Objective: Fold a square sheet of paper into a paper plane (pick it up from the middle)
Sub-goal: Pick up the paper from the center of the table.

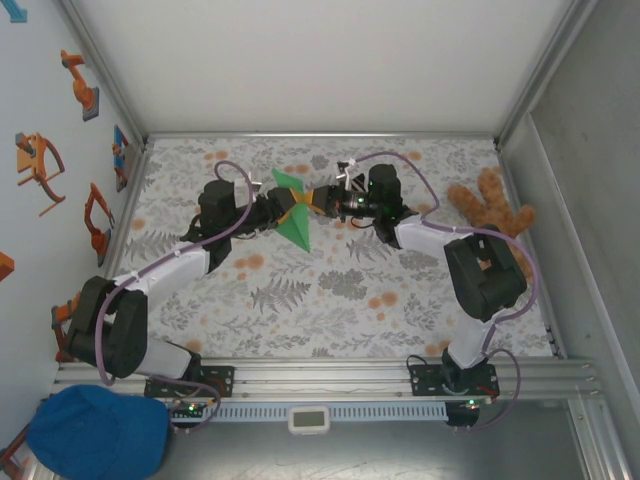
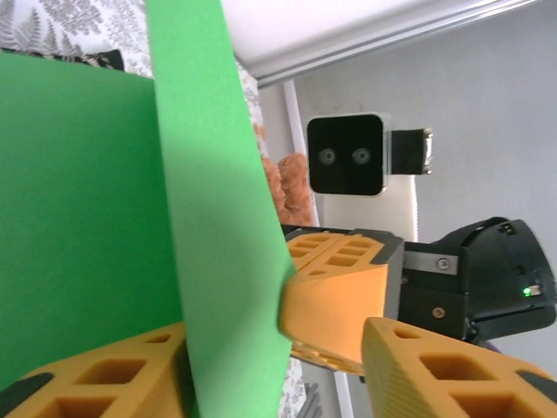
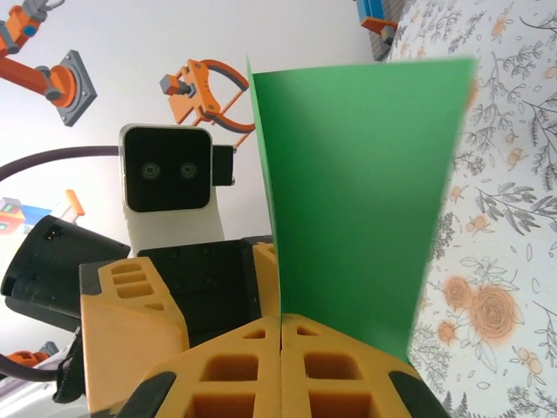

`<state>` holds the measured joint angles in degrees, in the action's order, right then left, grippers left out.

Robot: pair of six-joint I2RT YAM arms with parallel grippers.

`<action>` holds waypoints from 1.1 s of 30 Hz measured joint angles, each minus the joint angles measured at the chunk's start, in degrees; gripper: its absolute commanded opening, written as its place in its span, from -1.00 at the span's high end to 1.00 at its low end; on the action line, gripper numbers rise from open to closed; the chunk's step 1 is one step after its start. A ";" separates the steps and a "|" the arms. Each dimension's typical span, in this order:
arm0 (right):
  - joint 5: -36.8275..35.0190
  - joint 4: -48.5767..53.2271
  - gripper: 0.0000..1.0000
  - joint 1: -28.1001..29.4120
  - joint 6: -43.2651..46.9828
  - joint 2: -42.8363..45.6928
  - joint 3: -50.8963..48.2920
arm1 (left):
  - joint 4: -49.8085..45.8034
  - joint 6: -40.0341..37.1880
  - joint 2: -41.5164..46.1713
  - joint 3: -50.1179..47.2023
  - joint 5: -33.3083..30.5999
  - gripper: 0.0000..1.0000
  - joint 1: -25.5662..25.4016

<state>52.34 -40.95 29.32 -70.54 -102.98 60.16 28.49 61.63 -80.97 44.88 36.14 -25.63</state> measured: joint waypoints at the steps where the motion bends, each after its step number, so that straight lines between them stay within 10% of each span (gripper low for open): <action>1: 0.02 -0.13 1.00 0.00 -0.24 0.04 0.00 | 0.59 0.09 0.00 0.00 0.09 0.13 0.00; 33: 0.37 -3.52 0.81 -0.52 -5.60 1.33 -0.22 | 3.74 -0.44 0.98 -1.44 1.22 0.70 0.48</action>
<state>52.71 -44.47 28.80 -76.14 -101.65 59.94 32.23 61.19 -79.99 43.44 37.36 -25.15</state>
